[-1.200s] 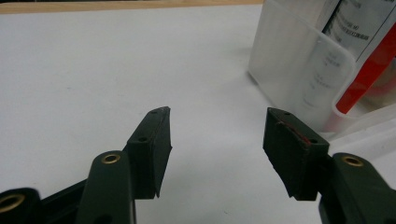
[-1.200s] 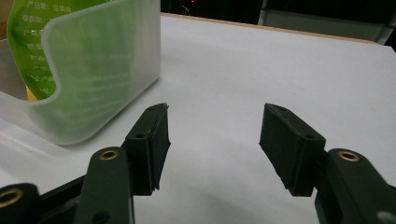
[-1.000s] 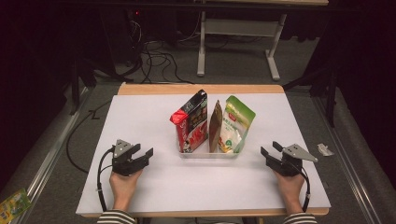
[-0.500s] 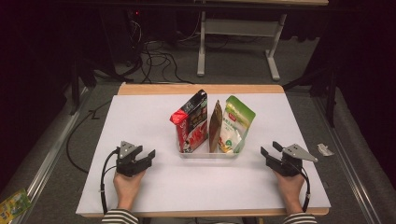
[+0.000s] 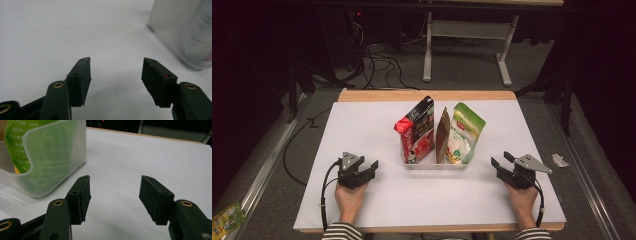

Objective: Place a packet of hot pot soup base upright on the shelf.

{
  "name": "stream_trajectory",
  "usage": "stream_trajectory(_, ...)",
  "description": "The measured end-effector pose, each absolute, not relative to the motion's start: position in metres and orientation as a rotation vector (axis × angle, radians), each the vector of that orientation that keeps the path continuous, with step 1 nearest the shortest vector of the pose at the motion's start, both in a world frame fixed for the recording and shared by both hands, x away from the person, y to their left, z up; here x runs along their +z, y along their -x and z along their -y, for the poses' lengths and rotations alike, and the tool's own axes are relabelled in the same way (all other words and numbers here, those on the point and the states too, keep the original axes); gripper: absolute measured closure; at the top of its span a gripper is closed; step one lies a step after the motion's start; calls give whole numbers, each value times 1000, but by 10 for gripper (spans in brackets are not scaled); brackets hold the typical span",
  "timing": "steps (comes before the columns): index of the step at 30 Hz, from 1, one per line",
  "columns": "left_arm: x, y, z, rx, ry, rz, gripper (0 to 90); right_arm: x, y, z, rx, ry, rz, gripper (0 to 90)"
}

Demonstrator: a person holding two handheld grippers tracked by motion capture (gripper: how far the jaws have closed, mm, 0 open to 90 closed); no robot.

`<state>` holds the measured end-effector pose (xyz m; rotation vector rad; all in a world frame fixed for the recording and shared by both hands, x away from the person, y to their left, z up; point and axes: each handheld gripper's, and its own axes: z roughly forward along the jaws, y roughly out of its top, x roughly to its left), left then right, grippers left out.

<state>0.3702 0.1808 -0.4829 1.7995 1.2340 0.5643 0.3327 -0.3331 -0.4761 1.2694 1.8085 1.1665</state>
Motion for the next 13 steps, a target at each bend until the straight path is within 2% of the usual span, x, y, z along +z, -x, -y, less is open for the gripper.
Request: stream_trajectory(13,-484,-370,-180,573,-1805,-1241,385,-476,-332,333,1165,-1272,-1809,417)
